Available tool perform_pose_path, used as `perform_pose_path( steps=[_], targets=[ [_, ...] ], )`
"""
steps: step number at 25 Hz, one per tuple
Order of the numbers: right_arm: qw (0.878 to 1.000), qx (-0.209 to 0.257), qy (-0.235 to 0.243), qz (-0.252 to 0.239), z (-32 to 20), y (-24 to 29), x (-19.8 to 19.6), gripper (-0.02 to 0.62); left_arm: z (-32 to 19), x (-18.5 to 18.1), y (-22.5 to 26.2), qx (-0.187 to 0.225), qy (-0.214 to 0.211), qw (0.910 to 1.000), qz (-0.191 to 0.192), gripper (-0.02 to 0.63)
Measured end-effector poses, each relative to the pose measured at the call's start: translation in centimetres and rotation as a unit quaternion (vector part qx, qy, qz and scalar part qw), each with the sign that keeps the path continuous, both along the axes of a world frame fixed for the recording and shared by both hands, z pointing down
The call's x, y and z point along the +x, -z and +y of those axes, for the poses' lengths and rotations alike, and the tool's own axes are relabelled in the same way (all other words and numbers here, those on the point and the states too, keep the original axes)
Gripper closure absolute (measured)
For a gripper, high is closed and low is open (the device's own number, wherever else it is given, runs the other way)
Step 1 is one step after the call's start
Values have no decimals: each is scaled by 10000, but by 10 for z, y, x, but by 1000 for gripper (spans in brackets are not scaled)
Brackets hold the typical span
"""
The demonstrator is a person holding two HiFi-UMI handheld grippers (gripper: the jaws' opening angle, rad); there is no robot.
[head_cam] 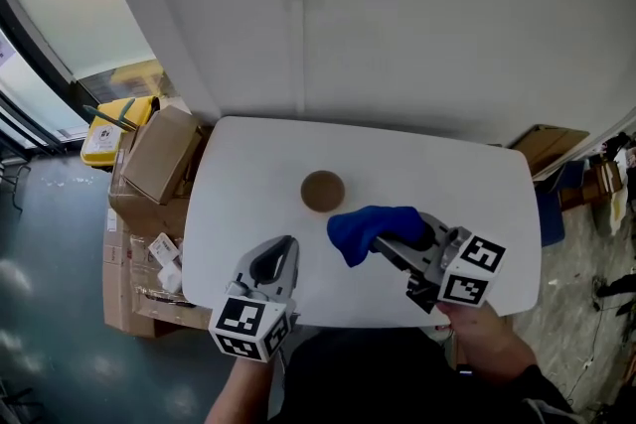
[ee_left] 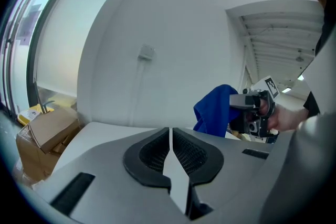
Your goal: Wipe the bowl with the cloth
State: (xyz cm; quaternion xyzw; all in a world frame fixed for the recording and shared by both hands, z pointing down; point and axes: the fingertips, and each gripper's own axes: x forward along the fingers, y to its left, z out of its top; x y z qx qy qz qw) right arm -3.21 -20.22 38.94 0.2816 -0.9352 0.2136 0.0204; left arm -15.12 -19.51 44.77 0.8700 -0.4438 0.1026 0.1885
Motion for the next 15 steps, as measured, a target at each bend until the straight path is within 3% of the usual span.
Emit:
perform_pose_path(
  steps=[13,15],
  targets=[
    [9981,-545,194,204,-71,-78,-4,514,-62,7,-87,-827,417,9956,-165,589],
    [9977,-611,171,235,-82,-93,-4,514,-70,7,-100,-936,447,9945,-172,555]
  ],
)
